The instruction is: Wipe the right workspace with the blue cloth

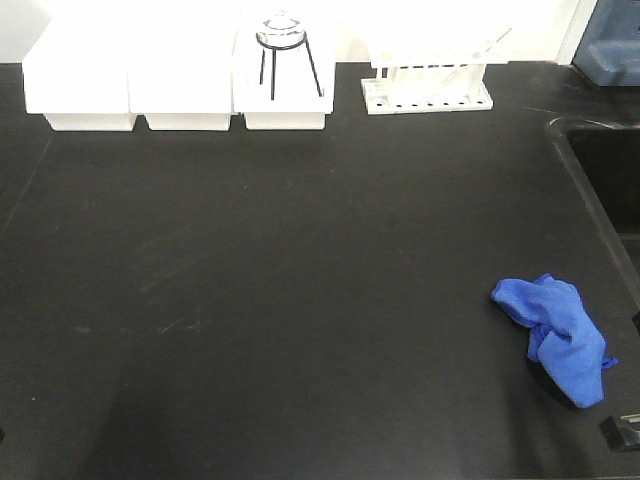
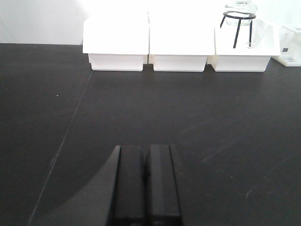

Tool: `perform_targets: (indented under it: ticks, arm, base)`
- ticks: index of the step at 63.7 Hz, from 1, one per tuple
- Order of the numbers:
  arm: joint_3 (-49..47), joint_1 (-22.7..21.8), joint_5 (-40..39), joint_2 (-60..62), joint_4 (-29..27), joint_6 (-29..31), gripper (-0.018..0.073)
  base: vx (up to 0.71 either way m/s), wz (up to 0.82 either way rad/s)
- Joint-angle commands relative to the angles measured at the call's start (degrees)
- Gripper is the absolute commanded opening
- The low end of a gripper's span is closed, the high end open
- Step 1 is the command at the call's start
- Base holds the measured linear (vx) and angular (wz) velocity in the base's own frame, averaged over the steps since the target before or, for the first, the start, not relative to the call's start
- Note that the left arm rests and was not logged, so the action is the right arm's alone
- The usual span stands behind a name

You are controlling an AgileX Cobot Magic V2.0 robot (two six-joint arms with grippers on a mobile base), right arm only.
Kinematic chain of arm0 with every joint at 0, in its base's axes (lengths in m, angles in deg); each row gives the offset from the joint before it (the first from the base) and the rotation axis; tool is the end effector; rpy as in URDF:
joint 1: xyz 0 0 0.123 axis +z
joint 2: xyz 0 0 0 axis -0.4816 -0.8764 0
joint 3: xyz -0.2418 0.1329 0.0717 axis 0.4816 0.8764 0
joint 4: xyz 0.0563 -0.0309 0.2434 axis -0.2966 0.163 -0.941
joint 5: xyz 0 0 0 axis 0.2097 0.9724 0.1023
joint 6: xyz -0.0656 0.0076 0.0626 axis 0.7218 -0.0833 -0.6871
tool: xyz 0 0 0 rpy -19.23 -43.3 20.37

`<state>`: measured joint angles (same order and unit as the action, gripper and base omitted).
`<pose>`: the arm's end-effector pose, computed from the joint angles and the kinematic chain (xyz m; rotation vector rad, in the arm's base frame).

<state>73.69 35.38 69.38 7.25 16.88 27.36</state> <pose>0.0566 0.0067 0.1970 -0.0816 1.5761 0.1006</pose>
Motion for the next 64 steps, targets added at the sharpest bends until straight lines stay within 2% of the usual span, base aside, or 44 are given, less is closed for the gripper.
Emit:
perform_targets:
  ticks: [1,21,29,40,56,64]
  arm:
    - [1.2,-0.2,-4.8,0.6,0.0,0.0,-0.0008]
    - [0.9,-0.2,-7.8,0.6,0.1,0.0,-0.0008]
    - [-2.8,-0.2,-8.1,0.6,0.1,0.0,-0.0008]
    - [-16.5,-0.2,3.6,-3.1,0.7,0.0,-0.0008]
    - [-39.2,-0.2,26.6,-22.6,0.7,0.0,-0.0008]
    - [-45.7,-0.2,32.7,-30.5,0.0,0.0,-0.0008]
  base:
    - [0.00,0.00]
    - [0.00,0.00]
    - [0.00,0.00]
    - [0.00,0.00]
    - [0.00,0.00]
    - [0.00,0.00]
